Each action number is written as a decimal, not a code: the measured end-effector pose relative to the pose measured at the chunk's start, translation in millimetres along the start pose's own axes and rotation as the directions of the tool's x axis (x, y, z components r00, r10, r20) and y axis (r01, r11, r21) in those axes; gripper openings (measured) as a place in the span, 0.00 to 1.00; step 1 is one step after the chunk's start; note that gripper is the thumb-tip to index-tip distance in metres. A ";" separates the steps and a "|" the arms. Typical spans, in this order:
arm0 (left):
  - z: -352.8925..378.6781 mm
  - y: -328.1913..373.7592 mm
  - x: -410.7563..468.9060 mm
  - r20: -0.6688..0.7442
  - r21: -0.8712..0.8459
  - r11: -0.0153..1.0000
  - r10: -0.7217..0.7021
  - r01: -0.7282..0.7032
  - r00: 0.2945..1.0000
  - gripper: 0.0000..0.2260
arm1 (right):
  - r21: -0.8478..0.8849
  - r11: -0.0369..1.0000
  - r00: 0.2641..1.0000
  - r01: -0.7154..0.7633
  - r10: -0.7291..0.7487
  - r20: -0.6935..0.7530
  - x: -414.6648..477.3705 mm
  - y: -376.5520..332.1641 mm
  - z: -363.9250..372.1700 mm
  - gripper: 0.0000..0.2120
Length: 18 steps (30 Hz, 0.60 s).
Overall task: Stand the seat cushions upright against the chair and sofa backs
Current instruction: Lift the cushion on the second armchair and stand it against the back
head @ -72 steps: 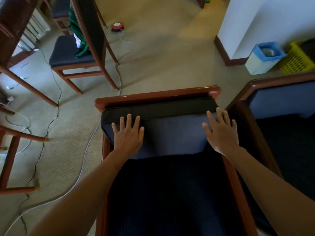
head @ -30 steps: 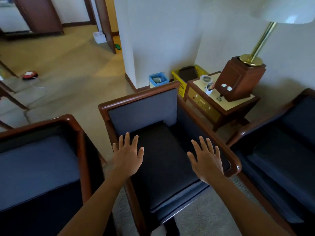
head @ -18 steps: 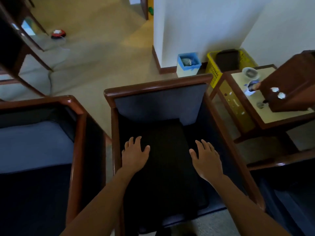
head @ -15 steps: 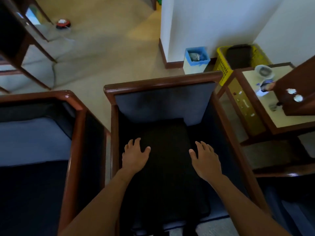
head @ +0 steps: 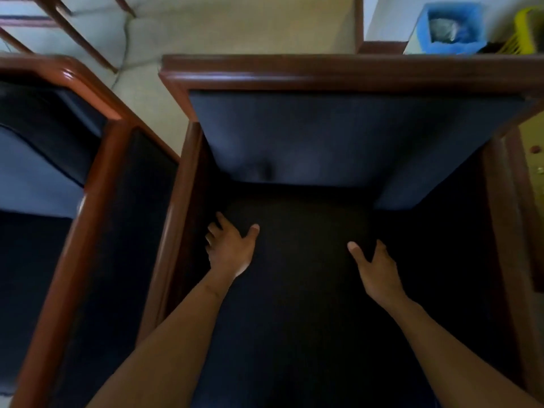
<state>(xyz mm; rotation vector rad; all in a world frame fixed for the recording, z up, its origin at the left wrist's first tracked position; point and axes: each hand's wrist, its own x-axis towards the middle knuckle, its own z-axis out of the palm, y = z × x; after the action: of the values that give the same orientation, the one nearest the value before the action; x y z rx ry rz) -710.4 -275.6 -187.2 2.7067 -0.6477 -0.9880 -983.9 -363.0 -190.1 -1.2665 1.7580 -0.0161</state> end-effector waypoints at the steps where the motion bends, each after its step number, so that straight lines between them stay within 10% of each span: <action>1: 4.5 0.6 4.9 -0.017 -0.007 1.000 -0.016 0.016 1.000 0.49 | 0.045 0.999 1.000 -0.013 0.013 0.002 4.4 2.6 4.1 0.39; 12: 3.3 -1.3 23.9 -0.024 -0.163 0.984 -0.079 0.074 0.997 0.63 | 0.466 0.852 0.965 -0.239 0.157 0.208 17.3 13.6 4.1 0.45; 18: -5.1 8.5 -15.5 -0.147 -0.250 0.968 -0.044 0.006 0.988 0.57 | 0.620 0.774 0.987 -0.127 0.037 0.156 -24.6 31.4 -18.3 0.34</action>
<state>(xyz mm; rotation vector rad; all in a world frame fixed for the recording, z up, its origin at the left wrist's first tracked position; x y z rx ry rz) -720.5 -275.9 -171.8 2.5412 -0.4305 -0.7992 -1018.7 -338.7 -179.0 -0.6745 1.4975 -0.4291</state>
